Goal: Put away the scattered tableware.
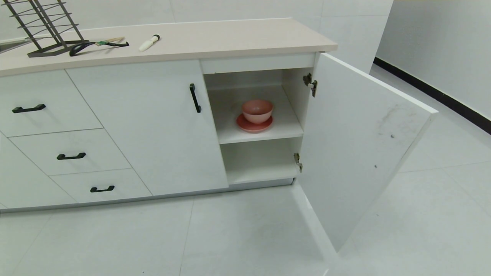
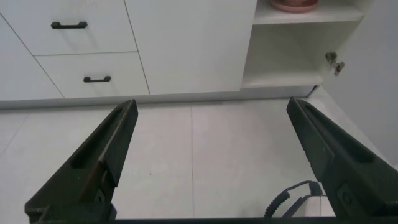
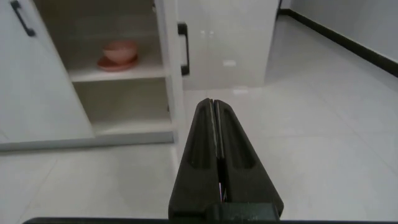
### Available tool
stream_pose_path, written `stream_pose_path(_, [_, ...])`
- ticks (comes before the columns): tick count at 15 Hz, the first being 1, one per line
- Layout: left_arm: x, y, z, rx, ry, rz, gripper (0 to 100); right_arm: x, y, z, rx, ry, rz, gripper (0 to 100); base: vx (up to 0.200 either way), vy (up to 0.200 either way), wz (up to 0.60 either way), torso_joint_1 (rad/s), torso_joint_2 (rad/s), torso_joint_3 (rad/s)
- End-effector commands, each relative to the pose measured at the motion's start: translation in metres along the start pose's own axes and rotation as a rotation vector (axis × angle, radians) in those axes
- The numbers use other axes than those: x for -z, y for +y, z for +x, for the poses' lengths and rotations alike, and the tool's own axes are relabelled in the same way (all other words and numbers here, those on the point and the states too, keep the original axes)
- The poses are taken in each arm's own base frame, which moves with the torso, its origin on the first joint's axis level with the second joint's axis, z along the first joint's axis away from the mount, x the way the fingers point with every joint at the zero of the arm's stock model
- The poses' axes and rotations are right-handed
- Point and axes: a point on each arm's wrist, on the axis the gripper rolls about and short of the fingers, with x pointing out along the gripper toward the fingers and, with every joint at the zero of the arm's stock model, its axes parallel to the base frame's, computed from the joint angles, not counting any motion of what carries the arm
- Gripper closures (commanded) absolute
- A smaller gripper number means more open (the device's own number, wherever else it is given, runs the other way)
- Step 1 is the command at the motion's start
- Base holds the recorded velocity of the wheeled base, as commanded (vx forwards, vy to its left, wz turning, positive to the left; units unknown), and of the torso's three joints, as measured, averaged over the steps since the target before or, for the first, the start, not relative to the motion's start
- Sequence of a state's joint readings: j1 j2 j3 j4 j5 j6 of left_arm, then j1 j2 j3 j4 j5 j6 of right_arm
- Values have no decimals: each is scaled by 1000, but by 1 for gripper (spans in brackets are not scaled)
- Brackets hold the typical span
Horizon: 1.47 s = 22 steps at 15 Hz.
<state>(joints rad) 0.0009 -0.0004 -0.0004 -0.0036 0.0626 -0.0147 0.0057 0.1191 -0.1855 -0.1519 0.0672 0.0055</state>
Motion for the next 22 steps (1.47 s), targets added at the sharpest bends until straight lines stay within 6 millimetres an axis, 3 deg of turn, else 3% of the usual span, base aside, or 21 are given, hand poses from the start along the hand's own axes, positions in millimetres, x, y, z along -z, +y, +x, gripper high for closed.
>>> stream_pose_path(1, [0,0,0,-1,0,-2,0,-57,-2,58,-73,83,0,100,0,0,0,0,0,0])
stream_pose_path(5, [0,0,0,-1,0,-5,0,-56,-7,122,-61,48,-14,100,0,0,0,0,0,0])
stream_pose_path(6, [0,0,0,-1,-2,-7,0,-49,-9,132,-57,69,-20,100,0,0,0,0,0,0])
stream_pose_path(8, [0,0,0,-1,-2,-13,0,-17,-16,161,-102,97,-63,100,0,0,0,0,0,0])
stream_pose_path(9, [0,0,0,-1,-2,-13,0,-17,-16,161,-102,97,-63,100,0,0,0,0,0,0])
stream_pose_path(10, [0,0,0,-1,-2,-16,0,13,-30,173,-150,173,-64,100,0,0,0,0,0,0])
stream_pose_path(11, [0,0,0,-1,0,-16,0,20,-35,178,-137,181,-74,100,0,0,0,0,0,0])
stream_pose_path(14, [0,0,0,-1,-2,-22,0,25,-38,186,-162,197,-67,100,0,0,0,0,0,0])
stream_pose_path(19, [0,0,0,-1,-2,-22,0,17,-46,232,-253,111,-116,100,0,0,0,0,0,0])
stream_pose_path(22, [0,0,0,-1,0,-22,0,33,-54,261,-339,70,-126,100,0,0,0,0,0,0])
